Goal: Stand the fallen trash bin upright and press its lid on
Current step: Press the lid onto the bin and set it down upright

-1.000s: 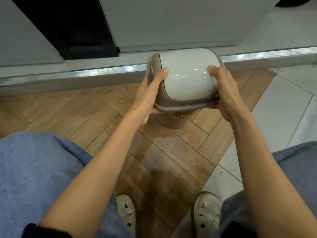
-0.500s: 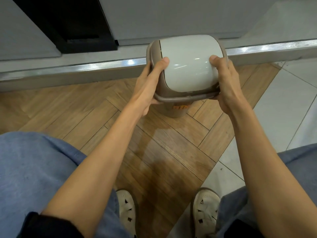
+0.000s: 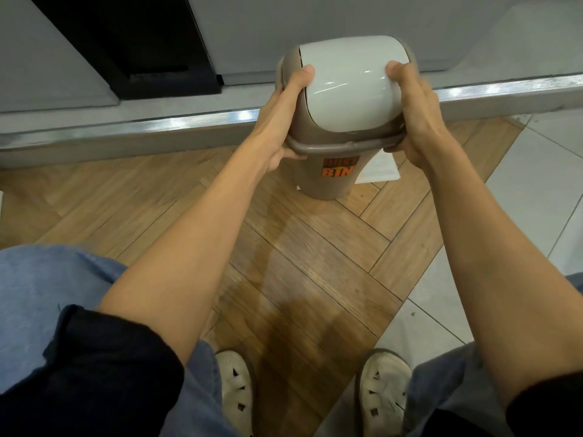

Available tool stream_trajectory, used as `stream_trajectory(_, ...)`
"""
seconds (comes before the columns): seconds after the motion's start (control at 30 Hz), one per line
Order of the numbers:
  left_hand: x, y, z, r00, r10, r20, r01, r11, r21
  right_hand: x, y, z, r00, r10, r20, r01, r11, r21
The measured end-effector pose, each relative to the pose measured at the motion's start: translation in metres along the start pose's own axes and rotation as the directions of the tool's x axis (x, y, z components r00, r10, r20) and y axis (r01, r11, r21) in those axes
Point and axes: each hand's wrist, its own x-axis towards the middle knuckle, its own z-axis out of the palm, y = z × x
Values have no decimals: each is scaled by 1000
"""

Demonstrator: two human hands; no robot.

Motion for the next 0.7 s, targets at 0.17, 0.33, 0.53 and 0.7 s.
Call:
stream_trajectory(0.17, 12, 8, 2, 1000, 23, -12, -23, 1000, 20, 11, -8, 3, 1000, -8, 11, 9, 1000, -7)
stream_trajectory(0.33, 19, 10, 6, 999, 23, -27, -23, 1000, 19, 18, -10, -1, 1000, -12, 24, 12, 1000, -2)
stream_trajectory(0.53, 22, 8, 14, 1000, 26, -8, -26, 1000, -7, 21, -8, -9, 1000, -3, 6, 3, 1000, 12)
stream_trajectory(0.7, 28, 7, 31, 999, 33, 10, -33, 999, 7, 24, -3, -23, 999, -13, -42, 13, 1000, 5)
